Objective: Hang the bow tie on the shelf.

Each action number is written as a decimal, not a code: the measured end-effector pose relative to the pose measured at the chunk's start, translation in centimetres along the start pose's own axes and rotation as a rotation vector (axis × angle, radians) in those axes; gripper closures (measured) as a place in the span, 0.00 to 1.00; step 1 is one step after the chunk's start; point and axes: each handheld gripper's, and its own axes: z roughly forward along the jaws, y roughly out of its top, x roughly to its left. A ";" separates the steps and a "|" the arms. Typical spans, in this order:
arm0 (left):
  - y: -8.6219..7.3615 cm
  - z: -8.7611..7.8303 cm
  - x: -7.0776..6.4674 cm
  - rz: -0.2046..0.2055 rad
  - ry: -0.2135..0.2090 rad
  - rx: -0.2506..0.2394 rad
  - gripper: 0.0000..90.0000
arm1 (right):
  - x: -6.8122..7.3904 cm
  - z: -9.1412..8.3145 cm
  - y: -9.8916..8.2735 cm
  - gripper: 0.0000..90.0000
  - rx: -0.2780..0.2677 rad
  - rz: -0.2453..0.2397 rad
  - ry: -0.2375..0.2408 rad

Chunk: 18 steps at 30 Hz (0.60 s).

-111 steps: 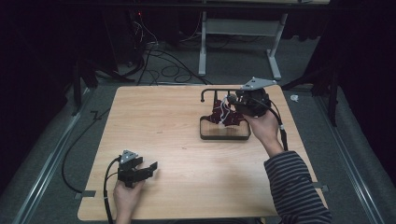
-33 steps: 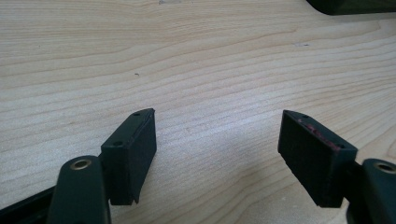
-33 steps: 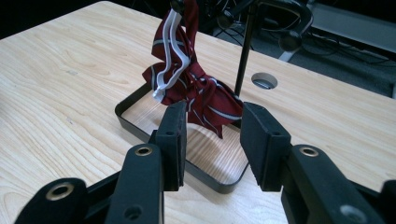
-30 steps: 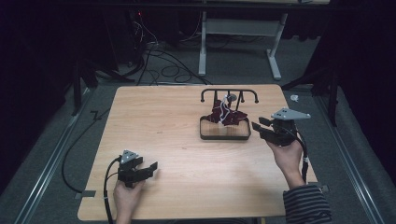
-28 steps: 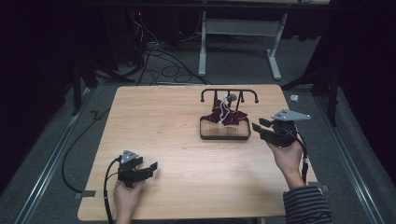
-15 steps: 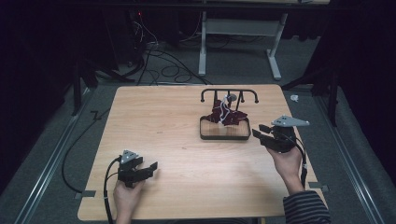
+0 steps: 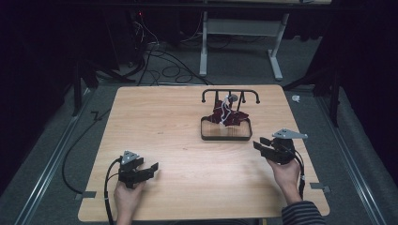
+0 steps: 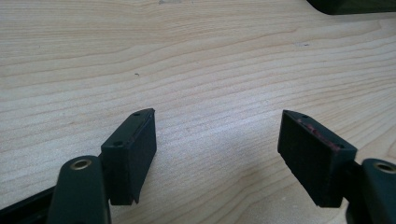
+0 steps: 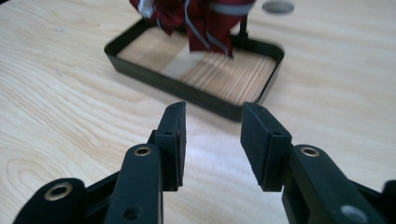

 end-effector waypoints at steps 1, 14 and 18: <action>0.0 0.0 0.0 0.000 0.000 0.000 0.32 | 0.0 0.3 -0.4 0.69 0.004 0.004 0.001; 0.0 0.0 0.0 0.002 0.002 0.001 0.32 | 0.4 3.4 -4.2 0.60 0.096 -0.010 -0.062; 0.0 0.0 0.0 0.003 0.002 0.002 0.32 | 1.0 3.9 -4.6 0.57 0.111 -0.070 -0.085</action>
